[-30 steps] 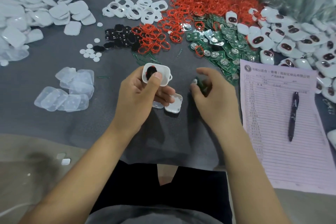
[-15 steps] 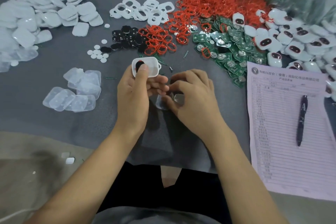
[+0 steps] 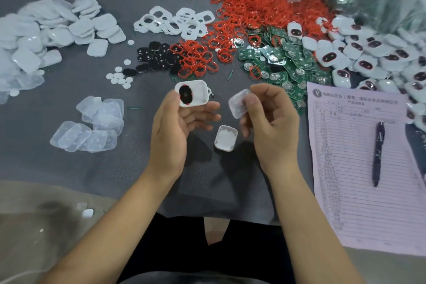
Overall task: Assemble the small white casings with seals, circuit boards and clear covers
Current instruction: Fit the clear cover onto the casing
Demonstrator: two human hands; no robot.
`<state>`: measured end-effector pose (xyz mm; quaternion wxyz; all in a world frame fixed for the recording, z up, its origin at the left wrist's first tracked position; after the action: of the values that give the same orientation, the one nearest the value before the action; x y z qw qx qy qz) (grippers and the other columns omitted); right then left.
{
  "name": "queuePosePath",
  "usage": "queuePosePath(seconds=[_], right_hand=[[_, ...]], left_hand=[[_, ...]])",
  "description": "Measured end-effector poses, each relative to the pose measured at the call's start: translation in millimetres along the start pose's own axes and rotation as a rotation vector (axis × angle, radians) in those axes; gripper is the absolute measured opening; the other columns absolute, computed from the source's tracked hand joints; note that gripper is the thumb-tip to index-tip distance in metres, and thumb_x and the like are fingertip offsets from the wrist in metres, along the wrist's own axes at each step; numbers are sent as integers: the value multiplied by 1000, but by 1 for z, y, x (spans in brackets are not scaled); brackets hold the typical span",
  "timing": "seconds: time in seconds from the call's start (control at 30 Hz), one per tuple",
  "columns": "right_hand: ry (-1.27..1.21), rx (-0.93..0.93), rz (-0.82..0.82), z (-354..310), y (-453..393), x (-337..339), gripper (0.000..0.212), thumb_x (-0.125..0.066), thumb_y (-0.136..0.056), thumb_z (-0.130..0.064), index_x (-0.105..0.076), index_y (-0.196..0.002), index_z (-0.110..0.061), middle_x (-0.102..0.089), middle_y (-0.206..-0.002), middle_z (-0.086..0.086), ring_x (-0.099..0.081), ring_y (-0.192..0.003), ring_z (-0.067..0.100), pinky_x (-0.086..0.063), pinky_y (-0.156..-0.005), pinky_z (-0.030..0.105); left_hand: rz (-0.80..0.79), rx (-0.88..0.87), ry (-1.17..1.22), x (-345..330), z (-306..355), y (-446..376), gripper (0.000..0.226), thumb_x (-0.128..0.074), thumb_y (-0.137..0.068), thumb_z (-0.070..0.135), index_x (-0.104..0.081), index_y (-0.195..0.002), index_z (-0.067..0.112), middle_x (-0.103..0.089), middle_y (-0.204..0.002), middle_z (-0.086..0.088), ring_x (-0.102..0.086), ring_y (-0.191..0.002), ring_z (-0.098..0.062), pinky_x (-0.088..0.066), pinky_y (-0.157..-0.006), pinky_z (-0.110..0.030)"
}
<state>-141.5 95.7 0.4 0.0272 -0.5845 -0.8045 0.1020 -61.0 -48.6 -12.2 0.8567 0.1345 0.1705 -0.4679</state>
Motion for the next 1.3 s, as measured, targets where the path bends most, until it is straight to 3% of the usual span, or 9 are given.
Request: queuePosePath(seconds=[0.13,0.3,0.4,0.57,0.77,0.87,1.0,1.13,1.3], right_hand=[[-128,-58,-39,3,1,0,25,-67,-96,2,-64,-117,-13,-73,-83,-2,-69,-68,12,-56,-55,25],[-110,-85,-41,4,2,1,9,-65,-100,-5,-73,-103,-9,-73,-74,2,-69,-66,13,-57,-58,26],[-105,-116,-2,4,3,2,13,-65,-101,-10,-76,-96,-16,-72,-68,5,-70,-61,17,-56,-55,26],[-83,-120,29,1,2,2,16,-64,-100,-5,-74,-90,-12,-72,-65,3,-69,-56,15,-55,-52,25],[149,62,65,-4,8,-4,15,-73,-95,-10,-71,-83,-19,-68,-67,-15,-56,-56,-4,-43,-58,10],[216,150,41,-5,9,-8,8,-71,-96,-14,-73,-91,-19,-70,-81,-8,-61,-70,-1,-44,-68,13],[250,160,-36,-6,13,-15,14,-73,-96,-14,-72,-104,-25,-73,-87,-8,-65,-71,1,-48,-66,13],[308,199,-41,-7,14,-18,10,-74,-95,-18,-73,-101,-26,-74,-86,-11,-68,-70,10,-51,-62,17],[334,205,-16,-6,14,-18,7,-72,-96,-19,-74,-99,-25,-74,-86,-15,-71,-78,5,-49,-69,12]], left_hand=[[-50,28,-31,0,-1,0,57,-25,-104,39,-63,-117,-2,-79,-103,-16,-77,-88,-30,-56,-67,-27],[-111,58,-128,-2,-2,1,60,-25,-104,39,-62,-122,-5,-79,-103,-16,-77,-88,-35,-57,-66,-30],[-156,40,-206,-5,-3,3,55,-26,-105,34,-62,-123,-3,-80,-99,-14,-77,-82,-33,-58,-63,-31],[-165,44,-223,-7,-1,4,53,-27,-104,33,-62,-123,-2,-80,-96,-14,-77,-78,-31,-56,-62,-31],[-162,19,-234,-8,-2,4,48,-26,-107,29,-63,-126,5,-79,-102,-13,-78,-87,-32,-59,-65,-30],[-147,4,-240,-8,-2,4,45,-27,-108,27,-66,-125,13,-79,-104,-10,-78,-91,-28,-58,-65,-28],[-117,-6,-281,-6,-3,4,41,-31,-108,26,-70,-117,15,-78,-99,-9,-76,-86,-22,-58,-65,-26],[-119,-31,-336,-7,-3,6,40,-33,-110,26,-72,-116,18,-78,-102,-9,-76,-88,-23,-59,-66,-27],[-114,-54,-413,-8,-2,6,38,-36,-108,30,-74,-111,23,-77,-98,-10,-75,-87,-22,-60,-68,-32]])
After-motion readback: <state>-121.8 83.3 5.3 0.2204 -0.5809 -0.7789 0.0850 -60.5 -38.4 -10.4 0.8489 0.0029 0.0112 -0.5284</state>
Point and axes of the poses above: each hand's wrist, its own y-axis away from the middle knuckle, its own x-axis out of the back of the hand, z = x × y, the point moved 2 cm from there along -y, towards the middle knuckle
